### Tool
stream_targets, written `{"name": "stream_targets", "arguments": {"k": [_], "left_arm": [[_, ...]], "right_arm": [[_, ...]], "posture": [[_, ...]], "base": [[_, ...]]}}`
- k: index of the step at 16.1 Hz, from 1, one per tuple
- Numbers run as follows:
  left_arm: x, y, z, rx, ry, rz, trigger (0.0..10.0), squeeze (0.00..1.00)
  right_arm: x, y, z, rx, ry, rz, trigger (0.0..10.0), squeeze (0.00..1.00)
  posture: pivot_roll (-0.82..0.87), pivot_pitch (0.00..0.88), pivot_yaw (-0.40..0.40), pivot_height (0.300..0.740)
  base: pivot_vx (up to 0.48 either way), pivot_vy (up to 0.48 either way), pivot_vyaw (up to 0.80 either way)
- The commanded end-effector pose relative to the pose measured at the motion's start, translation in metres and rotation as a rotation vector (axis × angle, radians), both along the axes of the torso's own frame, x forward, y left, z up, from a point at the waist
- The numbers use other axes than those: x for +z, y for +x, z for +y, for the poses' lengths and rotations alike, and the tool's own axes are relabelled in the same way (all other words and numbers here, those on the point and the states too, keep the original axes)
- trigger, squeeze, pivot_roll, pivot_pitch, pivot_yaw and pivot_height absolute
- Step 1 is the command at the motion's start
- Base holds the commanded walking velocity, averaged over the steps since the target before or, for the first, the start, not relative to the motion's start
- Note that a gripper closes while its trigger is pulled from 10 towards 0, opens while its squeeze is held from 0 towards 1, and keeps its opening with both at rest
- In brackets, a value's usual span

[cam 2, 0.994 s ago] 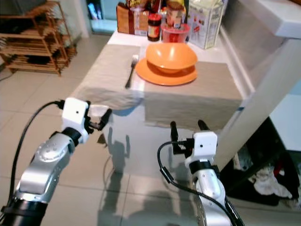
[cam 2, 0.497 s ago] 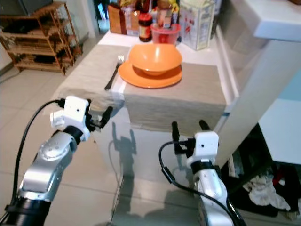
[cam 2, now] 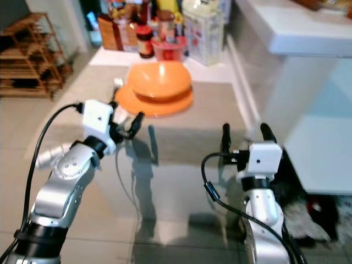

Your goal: Setting the table

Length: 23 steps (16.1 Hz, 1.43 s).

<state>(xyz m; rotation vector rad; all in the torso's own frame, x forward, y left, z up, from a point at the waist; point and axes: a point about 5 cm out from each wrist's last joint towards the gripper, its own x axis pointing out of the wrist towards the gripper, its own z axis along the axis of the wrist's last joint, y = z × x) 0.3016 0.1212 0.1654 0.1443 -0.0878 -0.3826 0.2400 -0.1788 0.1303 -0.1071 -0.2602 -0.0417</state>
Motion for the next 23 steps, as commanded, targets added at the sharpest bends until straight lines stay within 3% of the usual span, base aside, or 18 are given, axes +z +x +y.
{"name": "stream_targets", "arguments": {"k": [1,4,8,11,12,13,15,19,23], "left_arm": [[0.002,0.001,0.009,0.024,0.020,-0.007,10.0,0.00],[0.008,0.000,0.005,0.001,0.021,-0.025,10.0,0.00],[0.025,0.008,0.007,0.044,0.006,-0.051,10.0,0.00],[0.042,0.023,0.015,0.091,-0.012,-0.029,10.0,0.00],[0.046,0.035,0.021,0.132,-0.040,0.036,10.0,0.00],[0.046,0.037,0.022,0.137,-0.044,0.046,10.0,0.00],[0.047,0.049,0.022,0.145,-0.123,0.126,10.0,0.00],[0.042,0.075,0.006,0.069,-0.435,0.419,10.0,0.00],[0.048,0.085,-0.009,0.016,-0.539,0.522,10.0,0.00]], "right_arm": [[0.001,0.002,0.008,0.020,0.007,-0.002,10.0,0.00],[-0.001,0.001,0.008,0.012,0.011,0.006,10.0,0.00],[-0.002,0.001,0.008,0.015,0.011,0.011,10.0,0.00],[-0.003,0.001,0.009,0.019,0.012,0.014,10.0,0.00],[-0.004,0.001,0.009,0.020,0.014,0.016,10.0,0.00],[-0.004,0.002,0.009,0.020,0.014,0.017,10.0,0.00],[-0.004,0.002,0.011,0.023,0.017,0.018,10.0,0.00],[-0.003,-0.001,0.010,0.023,0.009,0.009,10.0,0.00],[-0.004,-0.008,0.007,0.014,0.001,0.019,10.0,0.00]], "posture": [[-0.06,0.000,0.018,0.740],[-0.06,0.000,0.019,0.740],[-0.06,0.000,0.011,0.740],[-0.06,0.000,0.011,0.740],[-0.06,0.000,0.014,0.740],[-0.06,0.000,0.014,0.740],[-0.06,0.000,0.016,0.740],[-0.08,0.000,0.026,0.740],[-0.11,0.000,0.033,0.740]], "base": [[0.472,0.000,0.00],[0.400,0.000,0.00],[0.000,0.000,0.00],[0.000,0.000,0.00],[0.000,0.000,0.00],[0.000,0.000,0.00],[0.000,0.000,0.00],[0.000,0.000,0.00],[0.000,0.000,0.00]]}}
